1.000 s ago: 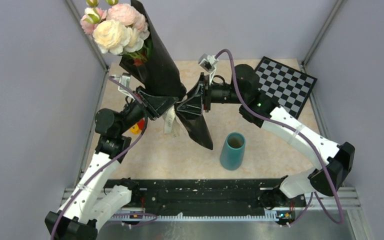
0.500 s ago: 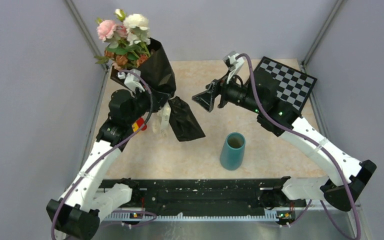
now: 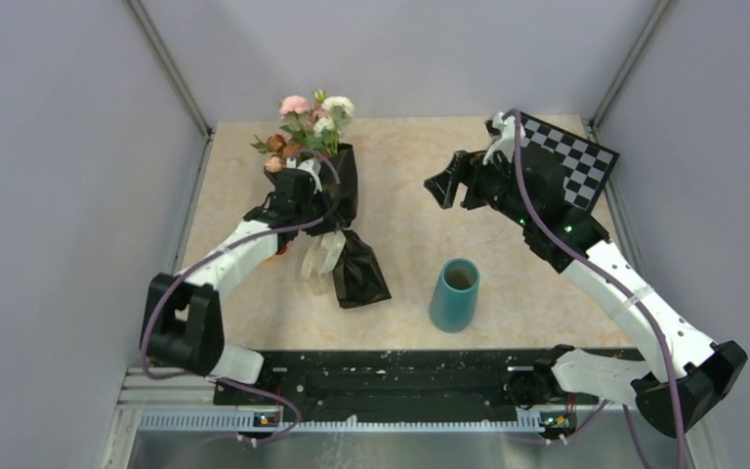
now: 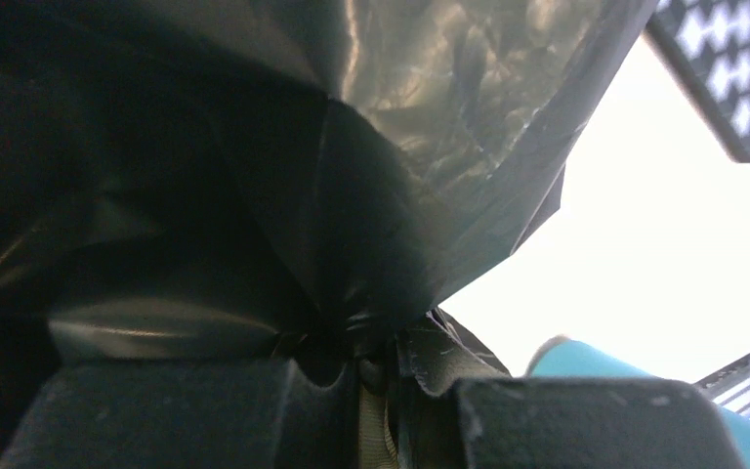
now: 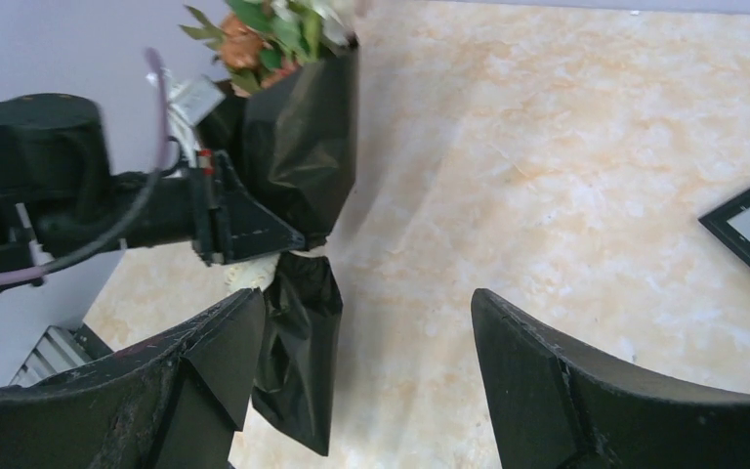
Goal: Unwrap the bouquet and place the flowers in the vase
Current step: Place the fake flower at the center of the board.
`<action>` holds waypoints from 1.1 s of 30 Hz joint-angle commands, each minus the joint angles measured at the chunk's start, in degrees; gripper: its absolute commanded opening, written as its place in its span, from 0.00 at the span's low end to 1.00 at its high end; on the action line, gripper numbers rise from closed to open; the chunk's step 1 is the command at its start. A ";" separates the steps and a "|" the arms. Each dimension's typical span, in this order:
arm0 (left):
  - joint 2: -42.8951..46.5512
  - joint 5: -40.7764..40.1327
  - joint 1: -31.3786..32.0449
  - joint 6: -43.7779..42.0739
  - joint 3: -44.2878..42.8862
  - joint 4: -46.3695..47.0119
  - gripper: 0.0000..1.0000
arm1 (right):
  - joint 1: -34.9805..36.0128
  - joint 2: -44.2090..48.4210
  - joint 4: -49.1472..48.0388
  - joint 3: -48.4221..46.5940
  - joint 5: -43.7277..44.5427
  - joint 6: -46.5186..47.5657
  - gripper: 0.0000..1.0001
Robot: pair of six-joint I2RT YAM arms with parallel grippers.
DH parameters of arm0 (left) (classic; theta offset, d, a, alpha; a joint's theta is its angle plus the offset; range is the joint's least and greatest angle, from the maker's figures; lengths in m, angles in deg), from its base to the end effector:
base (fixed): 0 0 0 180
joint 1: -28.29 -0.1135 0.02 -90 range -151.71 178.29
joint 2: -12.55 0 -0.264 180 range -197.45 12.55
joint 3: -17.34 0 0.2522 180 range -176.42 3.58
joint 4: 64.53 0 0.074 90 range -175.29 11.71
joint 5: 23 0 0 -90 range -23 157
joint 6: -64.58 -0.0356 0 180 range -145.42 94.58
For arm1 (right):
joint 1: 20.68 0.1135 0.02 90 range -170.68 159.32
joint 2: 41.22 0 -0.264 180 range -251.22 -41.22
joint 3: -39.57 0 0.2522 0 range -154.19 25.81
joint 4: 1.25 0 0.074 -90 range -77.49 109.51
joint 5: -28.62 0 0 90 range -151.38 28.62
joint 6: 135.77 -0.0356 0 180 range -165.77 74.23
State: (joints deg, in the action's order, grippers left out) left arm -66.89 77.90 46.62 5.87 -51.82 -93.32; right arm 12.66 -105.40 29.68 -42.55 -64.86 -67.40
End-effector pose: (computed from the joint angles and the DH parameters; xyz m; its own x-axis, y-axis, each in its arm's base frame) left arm 0.2868 -0.1021 0.2593 -0.7440 -0.2908 -0.6016 0.0723 0.8600 -0.5051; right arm 0.2091 0.1401 0.4042 -0.3950 0.1806 -0.9008 -0.4867 0.7905 0.3719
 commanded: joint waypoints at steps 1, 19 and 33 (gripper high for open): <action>-7.35 2.49 0.12 -1.12 -3.20 4.60 0.00 | 0.06 3.93 0.37 0.74 2.19 0.62 0.79; -22.82 1.53 0.46 -2.56 -13.00 1.69 0.00 | 0.05 5.56 0.79 5.03 4.21 0.04 0.78; -22.98 1.67 0.48 -3.11 -15.98 -1.28 0.52 | 0.05 3.90 0.45 5.37 4.52 0.18 0.78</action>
State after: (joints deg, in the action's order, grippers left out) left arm -90.32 79.60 46.92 3.75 -65.24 -94.63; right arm 12.66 -101.05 31.91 -37.18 -60.99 -67.40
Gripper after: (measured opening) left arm 0.472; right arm 0.781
